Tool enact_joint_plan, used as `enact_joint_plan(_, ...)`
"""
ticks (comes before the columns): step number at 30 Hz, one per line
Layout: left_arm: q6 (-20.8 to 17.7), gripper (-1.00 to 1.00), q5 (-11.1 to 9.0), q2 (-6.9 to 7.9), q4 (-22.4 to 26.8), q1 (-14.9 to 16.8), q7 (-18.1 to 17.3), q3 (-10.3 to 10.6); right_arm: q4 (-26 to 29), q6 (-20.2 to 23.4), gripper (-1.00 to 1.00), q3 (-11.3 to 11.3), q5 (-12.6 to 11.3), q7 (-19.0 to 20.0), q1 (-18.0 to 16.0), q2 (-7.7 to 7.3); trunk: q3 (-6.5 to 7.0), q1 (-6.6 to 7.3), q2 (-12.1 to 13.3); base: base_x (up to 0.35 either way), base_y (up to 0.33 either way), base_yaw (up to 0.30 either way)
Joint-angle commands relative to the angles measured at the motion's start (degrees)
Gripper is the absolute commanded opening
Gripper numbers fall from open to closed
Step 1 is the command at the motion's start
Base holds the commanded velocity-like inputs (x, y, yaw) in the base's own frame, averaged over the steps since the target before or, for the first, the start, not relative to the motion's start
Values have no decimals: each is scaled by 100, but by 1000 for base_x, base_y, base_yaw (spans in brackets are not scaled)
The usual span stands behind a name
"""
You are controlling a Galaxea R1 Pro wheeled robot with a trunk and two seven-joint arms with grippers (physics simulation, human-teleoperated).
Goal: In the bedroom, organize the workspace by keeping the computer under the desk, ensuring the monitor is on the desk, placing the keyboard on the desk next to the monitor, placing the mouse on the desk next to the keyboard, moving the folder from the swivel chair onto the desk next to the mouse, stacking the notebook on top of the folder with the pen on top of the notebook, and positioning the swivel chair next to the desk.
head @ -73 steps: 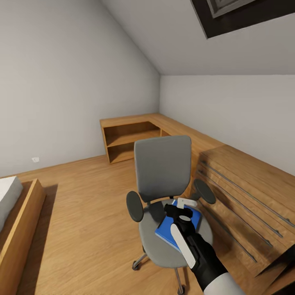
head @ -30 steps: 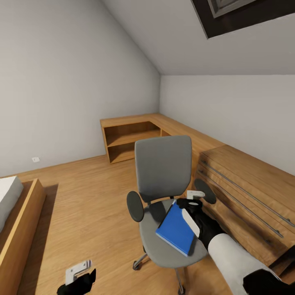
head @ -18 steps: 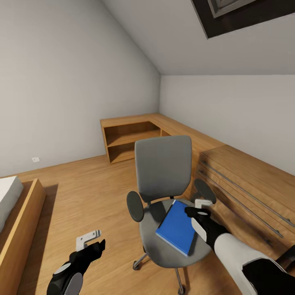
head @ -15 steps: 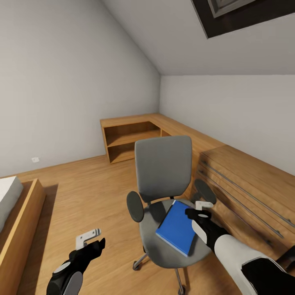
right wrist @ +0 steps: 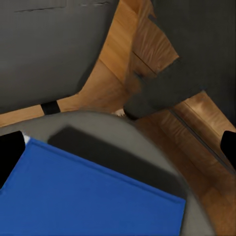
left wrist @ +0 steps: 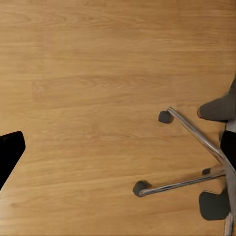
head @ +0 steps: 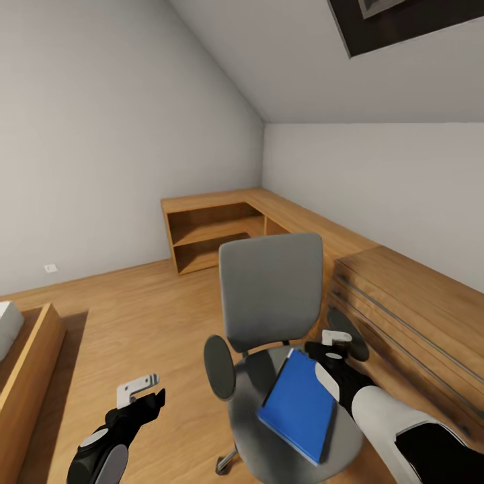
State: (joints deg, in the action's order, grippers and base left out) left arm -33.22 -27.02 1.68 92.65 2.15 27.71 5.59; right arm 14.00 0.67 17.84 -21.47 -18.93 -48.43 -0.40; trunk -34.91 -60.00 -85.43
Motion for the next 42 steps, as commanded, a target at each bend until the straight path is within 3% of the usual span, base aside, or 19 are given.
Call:
enact_joint_plan(1,-8,100,-58,6,7,5,59,13,7,5,100,50,-49,-30,-2,-4,-6,-3,-3,327,0,0)
enact_joint_plan(11,-9,100,-58,8,7,5,65,7,-9,-7,100,68,-50,-6,-1,26,-6,-3,-3,233,0,0)
enact_joint_plan(19,-9,100,-58,2,14,3,72,-4,-22,-20,100,94,2,78,0,251,-6,-3,-3,37,0,0)
enact_joint_plan(36,-8,100,-58,-4,16,5,84,-15,-37,-7,100,122,63,100,9,341,-311,-377,-685,2,0,0)
enact_joint_plan(42,-7,100,-58,-11,16,5,85,-131,-24,-12,100,113,64,98,9,336,-418,-508,-925,0,0,0)
